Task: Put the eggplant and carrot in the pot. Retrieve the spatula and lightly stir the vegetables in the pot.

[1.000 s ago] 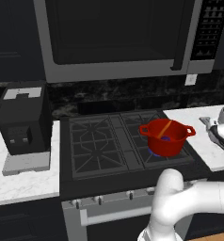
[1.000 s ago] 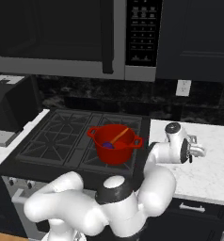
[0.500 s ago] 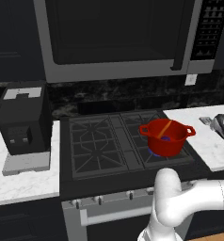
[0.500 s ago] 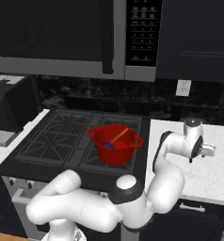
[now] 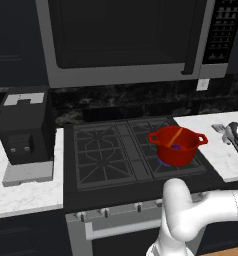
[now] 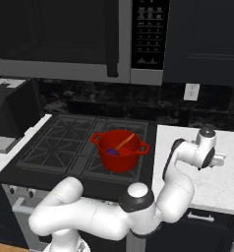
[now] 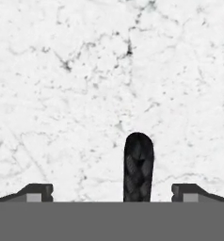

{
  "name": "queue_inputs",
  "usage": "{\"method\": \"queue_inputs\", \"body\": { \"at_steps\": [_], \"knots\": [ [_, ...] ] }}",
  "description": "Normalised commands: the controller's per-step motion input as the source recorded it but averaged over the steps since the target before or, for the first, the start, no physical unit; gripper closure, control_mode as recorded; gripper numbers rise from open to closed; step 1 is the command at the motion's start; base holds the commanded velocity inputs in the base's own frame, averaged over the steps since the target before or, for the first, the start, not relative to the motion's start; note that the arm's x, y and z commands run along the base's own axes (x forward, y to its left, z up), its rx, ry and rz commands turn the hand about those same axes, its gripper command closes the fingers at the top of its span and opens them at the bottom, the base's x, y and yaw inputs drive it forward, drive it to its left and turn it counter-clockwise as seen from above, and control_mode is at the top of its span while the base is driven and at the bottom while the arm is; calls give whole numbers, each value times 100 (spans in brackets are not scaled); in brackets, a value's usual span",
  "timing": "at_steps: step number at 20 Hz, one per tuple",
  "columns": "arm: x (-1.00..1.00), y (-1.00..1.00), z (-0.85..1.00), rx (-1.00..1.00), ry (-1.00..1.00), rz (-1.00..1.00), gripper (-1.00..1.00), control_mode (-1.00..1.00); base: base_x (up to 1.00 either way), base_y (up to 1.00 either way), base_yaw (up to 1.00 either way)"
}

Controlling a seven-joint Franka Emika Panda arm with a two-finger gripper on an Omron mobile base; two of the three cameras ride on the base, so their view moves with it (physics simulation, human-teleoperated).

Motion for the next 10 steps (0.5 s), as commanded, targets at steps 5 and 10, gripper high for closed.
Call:
{"method": "queue_inputs", "body": {
  "at_steps": [5, 10],
  "knots": [
    [5, 8, -57, 0, 4, 9, 100, -100, 0, 0, 0],
    [2, 14, -34, 0, 11, 5, 100, -100, 0, 0, 0]
  ]
}}
